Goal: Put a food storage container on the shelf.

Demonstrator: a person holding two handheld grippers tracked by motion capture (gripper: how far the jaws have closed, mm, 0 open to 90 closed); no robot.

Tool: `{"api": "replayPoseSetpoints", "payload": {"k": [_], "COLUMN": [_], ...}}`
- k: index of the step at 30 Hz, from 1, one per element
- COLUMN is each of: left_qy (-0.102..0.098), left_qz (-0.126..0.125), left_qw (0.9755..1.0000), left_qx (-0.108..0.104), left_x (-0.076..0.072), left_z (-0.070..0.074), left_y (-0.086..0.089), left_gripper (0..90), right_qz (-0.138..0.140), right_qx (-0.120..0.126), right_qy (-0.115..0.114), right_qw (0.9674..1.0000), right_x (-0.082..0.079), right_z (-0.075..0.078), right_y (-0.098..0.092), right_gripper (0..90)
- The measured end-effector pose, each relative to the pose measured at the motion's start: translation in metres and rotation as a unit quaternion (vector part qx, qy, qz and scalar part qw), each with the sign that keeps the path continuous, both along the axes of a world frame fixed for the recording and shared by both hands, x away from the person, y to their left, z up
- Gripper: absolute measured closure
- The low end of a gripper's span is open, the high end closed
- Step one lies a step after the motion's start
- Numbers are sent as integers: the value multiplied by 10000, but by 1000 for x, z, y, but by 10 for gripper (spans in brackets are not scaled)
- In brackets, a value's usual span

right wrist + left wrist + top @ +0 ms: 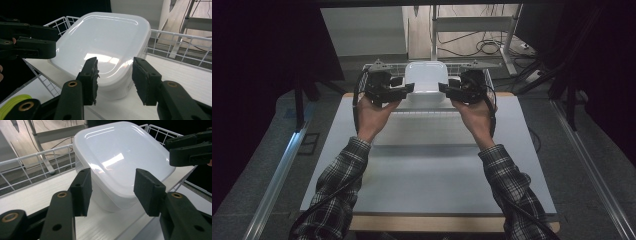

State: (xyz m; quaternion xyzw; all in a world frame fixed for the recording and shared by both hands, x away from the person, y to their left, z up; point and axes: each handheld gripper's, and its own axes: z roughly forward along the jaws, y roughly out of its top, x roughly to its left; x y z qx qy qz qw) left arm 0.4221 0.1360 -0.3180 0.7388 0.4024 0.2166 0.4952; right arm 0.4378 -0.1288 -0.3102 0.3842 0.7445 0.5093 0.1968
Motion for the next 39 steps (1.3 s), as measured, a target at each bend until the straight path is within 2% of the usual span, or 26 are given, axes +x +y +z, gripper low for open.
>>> {"api": "replayPoseSetpoints", "payload": {"k": [6, 9, 14, 21, 27, 32, 39], "left_qy": [-11, -5, -106, -209, -183, -168, -182], "left_qz": [59, 32, -44, -232, -406, -470, -627], "left_qw": [10000, 10000, 9999, 9994, 9987, 9987, 9978], "left_qx": [13, -67, -117, -147, -260, -143, -99], "left_x": [4, 5, 1, -11, -24, -36, -57], "left_z": [2, 3, 3, 0, -8, -16, -28], "left_y": [-1, -1, -3, -2, 2, 2, 3], "left_gripper": [464, 421, 359, 286, 226, 169, 125], "right_qz": [-25, -44, 1, 176, 320, 437, 634], "right_qx": [11, 9, 87, 178, 224, 220, 232], "right_qy": [-13, -27, -53, 9, -11, -6, -68], "right_qw": [10000, 10000, 9999, 9997, 9992, 9988, 9977], "right_x": [1, 2, 3, -1, -10, -19, -35], "right_z": [1, 1, 1, 0, -3, -6, -13], "right_y": [0, 0, -1, -5, -8, -10, -13], "right_gripper": [546, 529, 491, 430, 346, 292, 238]}}
